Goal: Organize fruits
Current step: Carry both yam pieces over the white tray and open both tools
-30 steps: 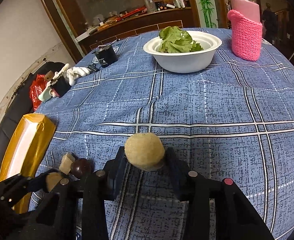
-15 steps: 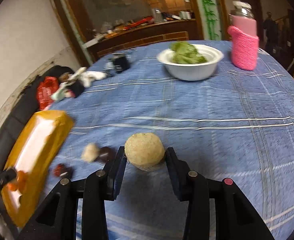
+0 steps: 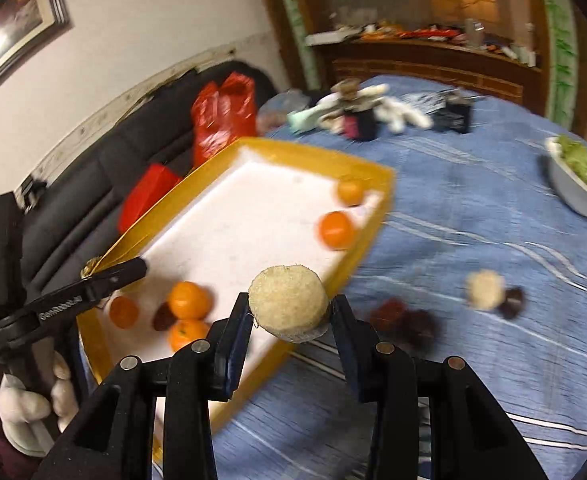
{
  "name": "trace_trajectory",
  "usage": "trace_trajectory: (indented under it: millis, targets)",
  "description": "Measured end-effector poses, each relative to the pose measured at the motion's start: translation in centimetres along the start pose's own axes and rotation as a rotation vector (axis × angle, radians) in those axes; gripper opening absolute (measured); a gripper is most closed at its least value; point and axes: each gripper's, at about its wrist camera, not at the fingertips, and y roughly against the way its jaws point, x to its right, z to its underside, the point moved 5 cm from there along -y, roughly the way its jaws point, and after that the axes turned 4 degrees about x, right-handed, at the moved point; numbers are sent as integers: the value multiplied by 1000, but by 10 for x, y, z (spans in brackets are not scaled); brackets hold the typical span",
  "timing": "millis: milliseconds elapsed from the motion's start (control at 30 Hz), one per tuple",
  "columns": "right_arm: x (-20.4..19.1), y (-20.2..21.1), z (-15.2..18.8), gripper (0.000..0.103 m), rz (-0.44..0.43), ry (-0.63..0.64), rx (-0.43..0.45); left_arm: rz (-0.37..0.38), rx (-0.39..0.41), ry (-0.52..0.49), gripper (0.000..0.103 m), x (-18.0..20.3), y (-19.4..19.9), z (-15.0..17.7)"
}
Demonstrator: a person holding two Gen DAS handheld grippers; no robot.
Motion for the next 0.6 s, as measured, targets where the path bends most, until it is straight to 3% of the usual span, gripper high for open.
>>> trace_trajectory:
  millis: [267, 467, 600]
  targets:
    - [-20, -58, -10, 45, 27, 29, -76, 14, -5, 14, 36, -12, -6, 2]
    - [-26, -63, -16, 55, 10, 35, -63, 38, -1, 17, 54, -12, 1, 4]
    - [-26, -44, -19, 55, 18, 32, -15, 50, 19, 19, 69, -5, 13, 3]
